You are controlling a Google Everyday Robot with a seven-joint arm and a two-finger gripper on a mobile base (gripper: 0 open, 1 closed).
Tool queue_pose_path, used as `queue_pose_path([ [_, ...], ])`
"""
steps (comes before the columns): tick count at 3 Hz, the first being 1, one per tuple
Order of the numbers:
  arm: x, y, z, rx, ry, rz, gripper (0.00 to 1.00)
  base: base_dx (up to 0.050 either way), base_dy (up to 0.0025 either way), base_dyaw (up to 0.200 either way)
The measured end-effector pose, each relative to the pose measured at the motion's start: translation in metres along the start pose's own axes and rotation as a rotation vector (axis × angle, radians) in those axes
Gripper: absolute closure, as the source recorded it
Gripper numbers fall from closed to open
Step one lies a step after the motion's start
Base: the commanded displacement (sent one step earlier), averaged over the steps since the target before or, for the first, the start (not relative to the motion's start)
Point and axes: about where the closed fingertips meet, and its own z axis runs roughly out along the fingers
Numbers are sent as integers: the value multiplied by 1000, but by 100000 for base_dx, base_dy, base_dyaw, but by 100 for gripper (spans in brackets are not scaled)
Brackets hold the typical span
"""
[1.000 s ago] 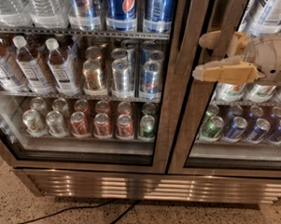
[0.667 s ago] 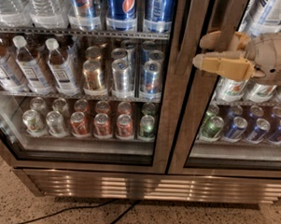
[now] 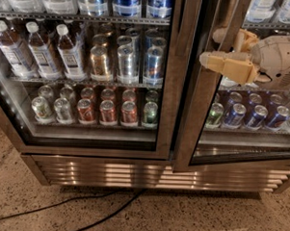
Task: Open right fridge door
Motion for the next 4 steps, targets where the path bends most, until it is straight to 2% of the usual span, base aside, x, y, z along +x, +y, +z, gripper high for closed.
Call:
queue_pose_path([
  [1,0,0,0,0,0,0,100,-5000,-1,10],
  [2,0,0,0,0,0,0,100,2,-3,-19965],
  [3,-10,-3,2,-1,1,-14,100,-13,19,-19817],
  [4,-17,-11,5,5,4,-10,100,0,0,0],
])
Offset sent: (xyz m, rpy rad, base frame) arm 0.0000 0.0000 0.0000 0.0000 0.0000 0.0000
